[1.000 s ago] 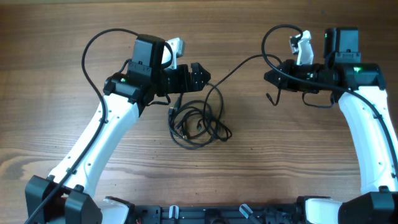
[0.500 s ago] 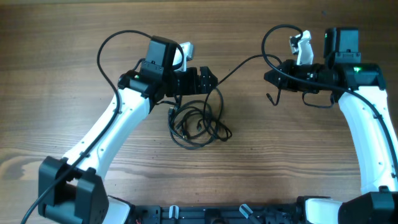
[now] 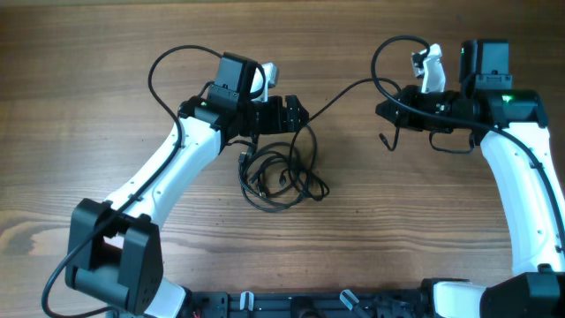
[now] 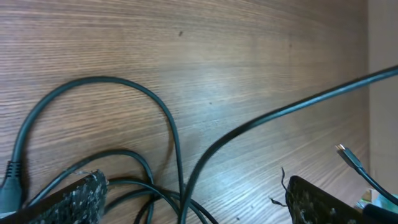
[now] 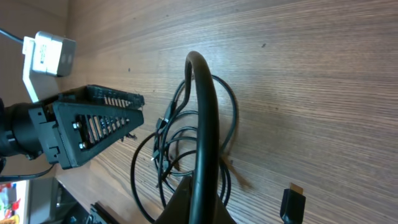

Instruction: Untangle cables

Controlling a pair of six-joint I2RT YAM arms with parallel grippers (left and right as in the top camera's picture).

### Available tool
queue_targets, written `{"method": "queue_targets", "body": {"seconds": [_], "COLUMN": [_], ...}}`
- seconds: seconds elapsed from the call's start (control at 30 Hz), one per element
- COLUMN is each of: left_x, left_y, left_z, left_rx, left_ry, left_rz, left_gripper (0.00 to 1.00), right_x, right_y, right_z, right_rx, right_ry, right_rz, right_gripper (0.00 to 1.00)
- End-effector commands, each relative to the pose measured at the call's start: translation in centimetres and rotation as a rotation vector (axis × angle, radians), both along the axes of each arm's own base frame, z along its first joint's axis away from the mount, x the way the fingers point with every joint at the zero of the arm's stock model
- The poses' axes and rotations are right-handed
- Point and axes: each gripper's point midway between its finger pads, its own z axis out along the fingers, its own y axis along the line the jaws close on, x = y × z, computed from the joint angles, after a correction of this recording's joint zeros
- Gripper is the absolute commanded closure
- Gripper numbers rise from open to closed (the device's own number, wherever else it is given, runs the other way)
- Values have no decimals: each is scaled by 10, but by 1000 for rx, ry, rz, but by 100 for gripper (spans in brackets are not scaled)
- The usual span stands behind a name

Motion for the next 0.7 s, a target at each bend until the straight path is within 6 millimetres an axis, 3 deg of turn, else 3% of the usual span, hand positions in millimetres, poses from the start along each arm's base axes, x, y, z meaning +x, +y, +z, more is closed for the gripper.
{"method": "queue_targets", "body": {"seconds": [0.0, 0.2, 0.43, 0.67], "left_x": [7, 11, 15, 8], "left_y": [1, 7, 13, 15], "left_z": [0, -3, -5, -13], "left_rx": [25, 64, 93, 108], "left_ry": [-31, -43, -54, -23], "left_rz": [-4, 25, 50, 41], "left_gripper": [7, 5, 3, 9], "right_x": [-1, 4, 11, 17], "right_y": [-6, -24, -64, -65], "right_z": [4, -7, -20, -17], "right_rx": [-42, -118, -282, -281], "right_ry": [-29, 21, 70, 41], "right_rz": [-13, -130, -348, -352], "right_gripper": [96, 96, 93, 90]}}
